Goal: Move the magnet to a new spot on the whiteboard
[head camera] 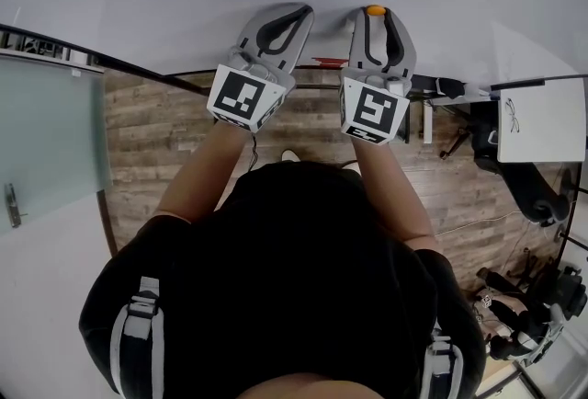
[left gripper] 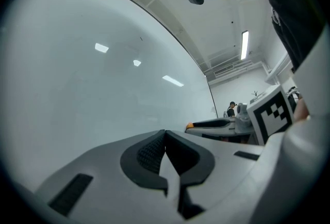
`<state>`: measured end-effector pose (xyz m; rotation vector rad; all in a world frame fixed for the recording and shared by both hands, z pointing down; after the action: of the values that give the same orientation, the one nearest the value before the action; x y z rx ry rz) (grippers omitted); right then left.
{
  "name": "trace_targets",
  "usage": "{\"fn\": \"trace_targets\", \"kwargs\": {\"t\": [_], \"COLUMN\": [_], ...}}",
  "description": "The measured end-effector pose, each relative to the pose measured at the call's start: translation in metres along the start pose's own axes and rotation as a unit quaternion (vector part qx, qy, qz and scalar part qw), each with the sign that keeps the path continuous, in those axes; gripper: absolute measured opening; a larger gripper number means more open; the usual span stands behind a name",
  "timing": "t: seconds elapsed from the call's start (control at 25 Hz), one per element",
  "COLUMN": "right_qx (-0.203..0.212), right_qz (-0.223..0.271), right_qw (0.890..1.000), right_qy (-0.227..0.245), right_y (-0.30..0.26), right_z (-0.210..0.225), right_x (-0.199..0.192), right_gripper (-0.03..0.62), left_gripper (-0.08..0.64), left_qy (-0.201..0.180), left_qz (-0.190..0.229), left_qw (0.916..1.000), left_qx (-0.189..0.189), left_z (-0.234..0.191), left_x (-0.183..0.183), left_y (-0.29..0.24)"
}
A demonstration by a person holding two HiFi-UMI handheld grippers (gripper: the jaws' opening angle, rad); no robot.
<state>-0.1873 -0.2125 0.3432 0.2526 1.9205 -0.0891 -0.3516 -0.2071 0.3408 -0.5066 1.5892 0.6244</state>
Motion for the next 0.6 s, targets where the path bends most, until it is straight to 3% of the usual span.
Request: {"fn": "trace_targets", "kwargs": {"t": [0.32, 0.6], "right_qx": [0.015, 0.012], "right_qz": [-0.003, -0.017], "right_qw": [1.000, 1.000], "right_qy": [0.002, -0.022], "right_y": [0.003, 0.012], "right_z": [-0.003, 0.011], "right_x": [0.003, -0.005], "right_gripper": [0.140, 0.210], "left_gripper": [0.005, 0.004], "left_qy": [-0.006, -0.010], "left_qz": [0.000, 0.003], "left_qw": [1.0000, 0.9999], "left_qx": [0.001, 0.005], "left_z": [0.005, 0.015], "left_x": [0.002, 0.004], "left_y": [0.004, 0.011]}}
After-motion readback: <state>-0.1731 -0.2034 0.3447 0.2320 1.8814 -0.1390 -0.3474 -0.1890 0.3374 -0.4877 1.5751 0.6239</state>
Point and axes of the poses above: the fingertips, and each gripper's own axes: y backward along the fingers, z to its right, x out of its top, the point moved 8 cm from there along y, backward along the fingers, and after that the axes turned 8 degrees about y, right-handed, at the moved point
